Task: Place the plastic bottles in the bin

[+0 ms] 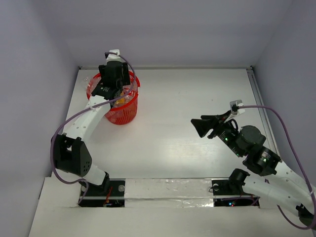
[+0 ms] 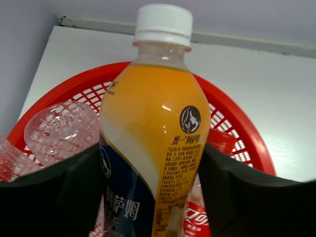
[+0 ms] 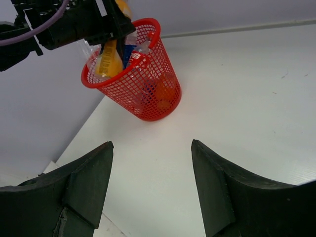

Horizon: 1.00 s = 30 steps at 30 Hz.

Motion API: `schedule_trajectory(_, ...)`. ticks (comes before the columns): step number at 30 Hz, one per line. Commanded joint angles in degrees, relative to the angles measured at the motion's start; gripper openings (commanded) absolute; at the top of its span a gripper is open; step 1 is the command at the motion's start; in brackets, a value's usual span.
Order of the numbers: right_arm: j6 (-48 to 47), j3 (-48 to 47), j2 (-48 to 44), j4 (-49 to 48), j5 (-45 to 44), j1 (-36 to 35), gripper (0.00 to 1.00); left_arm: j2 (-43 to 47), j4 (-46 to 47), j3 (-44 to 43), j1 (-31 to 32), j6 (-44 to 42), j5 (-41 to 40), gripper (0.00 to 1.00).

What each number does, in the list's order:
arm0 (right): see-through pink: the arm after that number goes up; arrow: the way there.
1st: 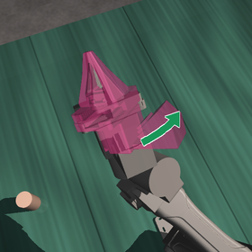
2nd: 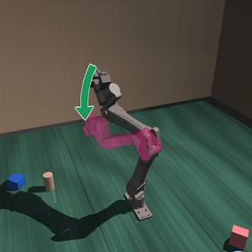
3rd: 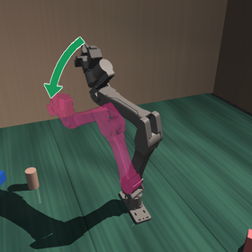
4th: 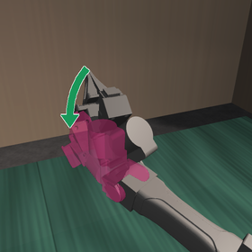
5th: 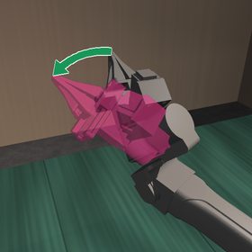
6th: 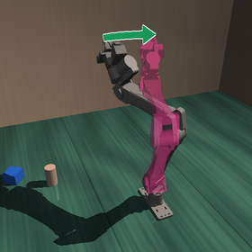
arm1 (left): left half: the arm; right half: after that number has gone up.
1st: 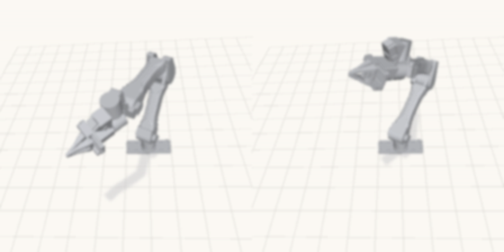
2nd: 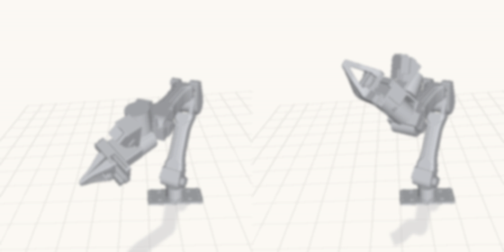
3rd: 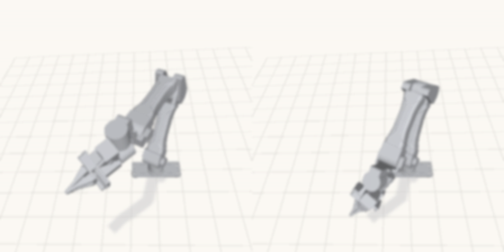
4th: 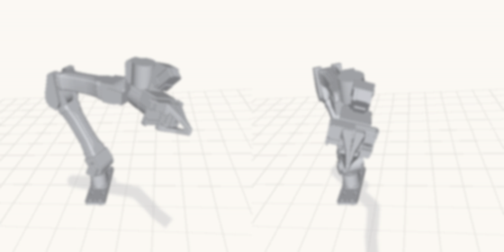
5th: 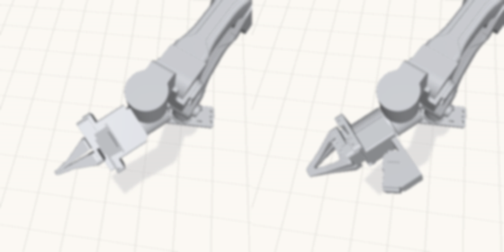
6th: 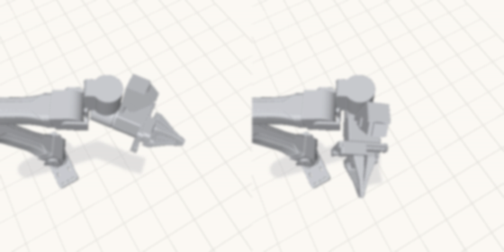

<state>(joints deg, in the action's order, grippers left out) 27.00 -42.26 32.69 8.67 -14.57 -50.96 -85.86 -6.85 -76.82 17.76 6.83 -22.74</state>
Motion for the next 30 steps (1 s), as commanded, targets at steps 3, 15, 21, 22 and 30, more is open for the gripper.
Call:
schedule_trajectory(3, -0.7, 0.1, 0.0, -2.4, -1.1, 0.0, 0.70, 1.7, -0.5, -0.2, -0.4, -2.6, -2.7, 0.76)
schedule_trajectory(15, -0.5, 0.2, 0.5, -2.8, -3.0, 0.0, 0.72, 14.2, 1.1, -0.8, -0.4, 3.4, 6.9, 0.99)
schedule_trajectory(21, -0.7, -0.5, -3.9, -4.3, -6.8, 0.0, 0.71, 23.7, 1.2, 0.9, -0.4, 7.7, 12.6, 0.99)
schedule_trajectory(22, -1.0, -0.5, -5.2, -5.1, -7.2, 0.0, 0.68, 25.4, 1.4, 2.3, -0.4, 8.3, 13.6, 0.99)
schedule_trajectory(30, -4.5, 0.8, -20.0, -7.6, -12.6, 0.0, 0.09, 47.8, 2.0, 15.1, -0.4, 12.2, 17.0, 0.99)
